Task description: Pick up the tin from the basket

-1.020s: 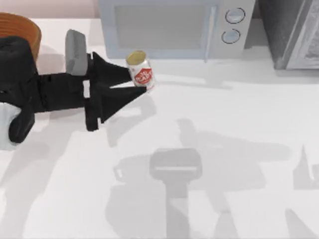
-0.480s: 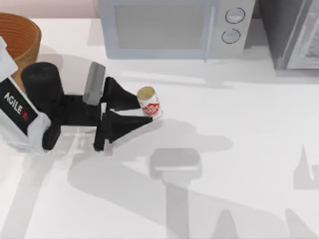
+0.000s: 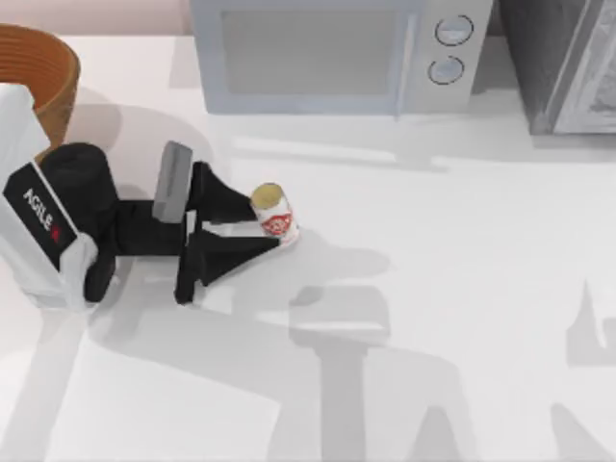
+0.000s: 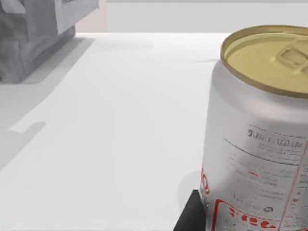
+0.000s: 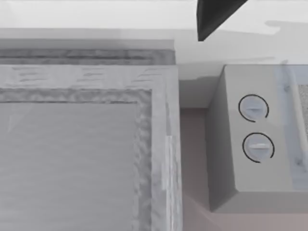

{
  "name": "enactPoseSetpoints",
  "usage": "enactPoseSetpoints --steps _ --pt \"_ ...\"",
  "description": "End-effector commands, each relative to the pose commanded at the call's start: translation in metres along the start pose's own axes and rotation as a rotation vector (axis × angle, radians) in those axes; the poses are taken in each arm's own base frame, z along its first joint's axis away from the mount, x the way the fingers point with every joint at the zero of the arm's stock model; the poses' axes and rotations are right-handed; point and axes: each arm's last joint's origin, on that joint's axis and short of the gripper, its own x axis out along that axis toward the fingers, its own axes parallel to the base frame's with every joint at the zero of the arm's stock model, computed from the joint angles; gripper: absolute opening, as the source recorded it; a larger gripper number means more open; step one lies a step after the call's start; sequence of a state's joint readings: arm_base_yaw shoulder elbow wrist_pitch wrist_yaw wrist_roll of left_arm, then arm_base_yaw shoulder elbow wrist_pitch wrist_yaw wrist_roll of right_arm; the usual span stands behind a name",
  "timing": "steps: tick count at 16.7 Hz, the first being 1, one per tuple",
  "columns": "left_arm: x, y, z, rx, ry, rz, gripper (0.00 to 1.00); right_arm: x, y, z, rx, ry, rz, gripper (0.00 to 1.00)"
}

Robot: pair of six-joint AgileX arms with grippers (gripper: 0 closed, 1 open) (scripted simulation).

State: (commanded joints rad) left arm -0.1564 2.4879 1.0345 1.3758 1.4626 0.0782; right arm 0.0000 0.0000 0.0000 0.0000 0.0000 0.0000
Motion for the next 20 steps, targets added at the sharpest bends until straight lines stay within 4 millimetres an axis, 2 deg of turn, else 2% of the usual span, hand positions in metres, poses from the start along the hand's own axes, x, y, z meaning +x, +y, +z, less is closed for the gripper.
enactPoseSetpoints --steps 4,17,20 --pt "0.0000 0.0000 0.0000 0.000 0.000 0.000 0.00 0.0000 0.0000 0.0000 0.000 0.000 0.000 1.00" --pt "0.0000 0.0000 0.0000 0.000 0.000 0.000 0.98 0.0000 0.0000 0.0000 0.000 0.000 0.000 1.00" --pt "0.0000 0.0000 0.0000 0.000 0.000 0.000 1.00 0.0000 0.0000 0.0000 0.000 0.000 0.000 1.00"
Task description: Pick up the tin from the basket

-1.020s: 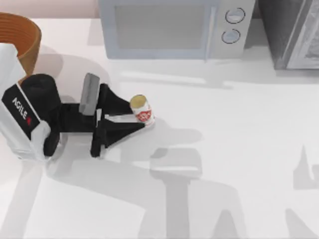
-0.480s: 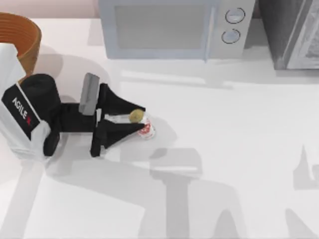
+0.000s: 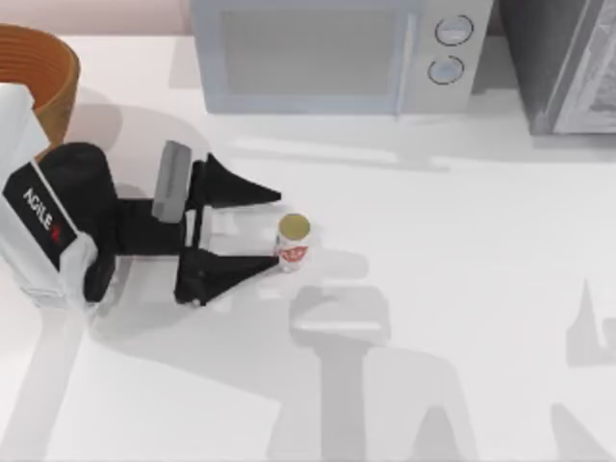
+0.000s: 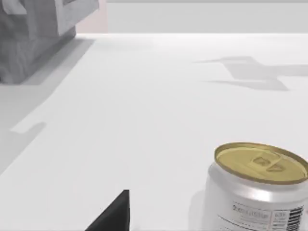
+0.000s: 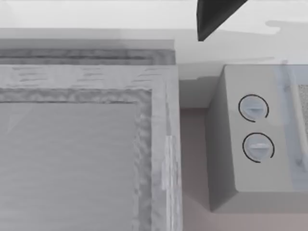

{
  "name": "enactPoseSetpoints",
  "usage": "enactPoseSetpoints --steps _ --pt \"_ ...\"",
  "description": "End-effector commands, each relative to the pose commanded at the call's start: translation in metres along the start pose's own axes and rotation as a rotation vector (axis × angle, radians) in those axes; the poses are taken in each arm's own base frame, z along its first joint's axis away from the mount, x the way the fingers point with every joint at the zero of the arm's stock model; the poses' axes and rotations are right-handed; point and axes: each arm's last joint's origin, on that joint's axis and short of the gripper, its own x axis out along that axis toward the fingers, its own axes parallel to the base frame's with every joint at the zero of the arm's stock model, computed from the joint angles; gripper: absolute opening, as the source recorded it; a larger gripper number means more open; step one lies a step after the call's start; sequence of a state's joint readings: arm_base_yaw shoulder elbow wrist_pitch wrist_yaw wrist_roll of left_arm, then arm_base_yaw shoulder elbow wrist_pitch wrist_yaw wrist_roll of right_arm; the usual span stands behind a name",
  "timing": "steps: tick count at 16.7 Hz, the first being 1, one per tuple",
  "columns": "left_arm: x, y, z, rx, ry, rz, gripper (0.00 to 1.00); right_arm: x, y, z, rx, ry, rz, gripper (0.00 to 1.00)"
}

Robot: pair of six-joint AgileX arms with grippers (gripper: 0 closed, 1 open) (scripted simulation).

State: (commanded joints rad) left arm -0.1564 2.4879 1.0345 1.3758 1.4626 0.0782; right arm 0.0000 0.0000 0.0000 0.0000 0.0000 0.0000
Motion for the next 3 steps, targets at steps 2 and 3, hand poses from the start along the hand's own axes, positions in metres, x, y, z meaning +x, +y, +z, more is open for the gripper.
enactPoseSetpoints --steps 2,3 --pt "0.0000 0.0000 0.0000 0.000 0.000 0.000 1.00 0.0000 0.0000 0.0000 0.000 0.000 0.000 1.00" --pt "0.0000 0.0000 0.0000 0.000 0.000 0.000 1.00 0.0000 0.0000 0.0000 0.000 0.000 0.000 1.00"
